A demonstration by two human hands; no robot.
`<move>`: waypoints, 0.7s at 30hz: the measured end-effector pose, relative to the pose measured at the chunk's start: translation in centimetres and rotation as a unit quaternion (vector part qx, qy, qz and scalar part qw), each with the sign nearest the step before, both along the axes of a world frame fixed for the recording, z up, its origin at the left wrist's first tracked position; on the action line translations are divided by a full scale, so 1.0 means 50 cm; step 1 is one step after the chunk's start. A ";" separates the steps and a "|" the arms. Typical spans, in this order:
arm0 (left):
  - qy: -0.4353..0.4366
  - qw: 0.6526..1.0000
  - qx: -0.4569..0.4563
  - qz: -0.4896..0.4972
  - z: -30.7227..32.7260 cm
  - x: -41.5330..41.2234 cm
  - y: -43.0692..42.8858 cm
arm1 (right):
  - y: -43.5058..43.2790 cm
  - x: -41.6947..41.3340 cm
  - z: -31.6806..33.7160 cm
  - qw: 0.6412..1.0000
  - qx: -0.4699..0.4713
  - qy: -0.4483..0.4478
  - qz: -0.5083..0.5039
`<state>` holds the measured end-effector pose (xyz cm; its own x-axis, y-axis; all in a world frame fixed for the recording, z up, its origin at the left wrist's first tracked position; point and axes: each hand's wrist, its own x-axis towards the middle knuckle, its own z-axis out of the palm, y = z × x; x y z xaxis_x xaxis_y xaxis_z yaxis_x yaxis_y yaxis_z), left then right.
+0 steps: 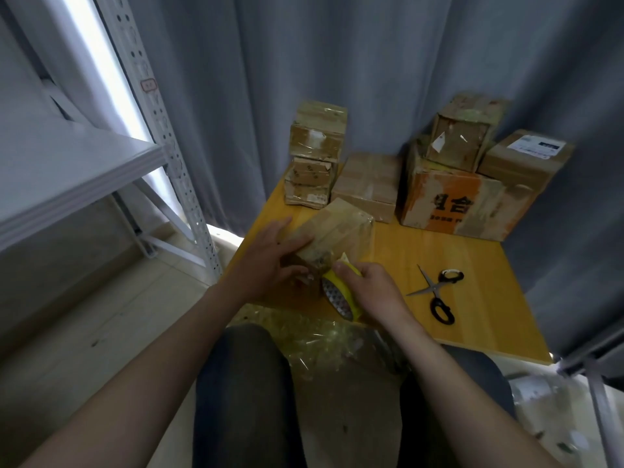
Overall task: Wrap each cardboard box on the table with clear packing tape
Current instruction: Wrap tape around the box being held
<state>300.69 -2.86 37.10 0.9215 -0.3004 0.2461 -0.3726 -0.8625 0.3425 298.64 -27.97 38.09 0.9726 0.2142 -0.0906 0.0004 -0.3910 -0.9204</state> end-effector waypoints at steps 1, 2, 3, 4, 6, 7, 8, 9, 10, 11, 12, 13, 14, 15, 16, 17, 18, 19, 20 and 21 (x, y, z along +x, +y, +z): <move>-0.027 0.999 0.031 -0.020 0.006 0.004 0.002 | 0.001 0.005 -0.005 1.000 -0.006 -0.003 -0.003; -0.038 0.997 0.044 -0.045 0.011 0.006 0.001 | 0.003 0.005 -0.002 1.000 -0.015 -0.008 -0.008; -0.039 0.996 0.044 -0.067 0.017 0.004 -0.004 | 0.004 0.009 -0.002 1.000 -0.019 -0.012 -0.008; -0.036 0.996 0.044 -0.076 0.023 0.000 -0.010 | 0.005 0.010 -0.002 1.000 -0.018 -0.013 -0.010; -0.007 0.997 0.061 -0.053 0.023 -0.006 -0.019 | 0.008 0.012 -0.006 1.000 -0.015 -0.013 -0.010; 0.015 0.996 0.081 -0.040 0.017 -0.005 -0.022 | 0.009 0.011 -0.005 1.000 -0.018 -0.012 -0.010; 0.032 0.994 0.099 -0.031 0.012 -0.007 -0.023 | 0.010 0.011 -0.007 1.000 -0.022 -0.013 -0.014; 0.041 0.993 0.110 -0.027 0.007 -0.009 -0.023 | 0.010 0.012 -0.010 1.000 -0.022 -0.010 -0.018; 0.042 0.992 0.114 -0.030 0.004 -0.011 -0.023 | 0.010 0.013 -0.014 1.000 -0.021 -0.013 -0.019; 0.042 0.992 0.110 -0.034 0.004 -0.016 -0.024 | 0.010 0.012 -0.014 0.999 -0.021 -0.017 -0.019; 0.045 0.993 0.104 -0.035 0.002 -0.020 -0.026 | 0.010 0.009 -0.012 0.999 -0.019 -0.020 -0.019; 0.053 0.994 0.093 -0.031 0.004 -0.025 -0.031 | 0.010 0.006 -0.011 0.999 -0.017 -0.022 -0.018; 0.064 0.995 0.075 -0.028 0.007 -0.030 -0.038 | 0.009 0.006 -0.013 1.000 -0.014 -0.021 -0.015; 0.070 0.996 0.050 -0.024 0.009 -0.035 -0.046 | 0.009 0.005 -0.014 1.000 -0.012 -0.018 -0.013; 0.068 0.997 0.017 -0.019 0.010 -0.039 -0.054 | 0.008 0.003 -0.014 1.000 -0.011 -0.015 -0.012; 0.059 0.998 -0.013 -0.012 0.011 -0.042 -0.062 | 0.009 0.002 -0.013 1.000 -0.014 -0.010 -0.009; 0.043 0.998 -0.038 -0.007 0.009 -0.045 -0.066 | 0.008 0.001 -0.012 1.000 -0.019 -0.005 -0.007; 0.026 0.998 -0.058 -0.005 0.006 -0.044 -0.065 | 0.006 0.000 -0.009 1.000 -0.020 0.000 -0.004; 0.013 0.997 -0.082 -0.006 0.002 -0.043 -0.064 | 0.003 -0.006 -0.002 1.000 -0.014 0.002 -0.002; 0.009 0.994 -0.112 -0.008 0.000 -0.044 -0.062 | 0.001 -0.015 0.008 1.000 0.000 0.005 0.007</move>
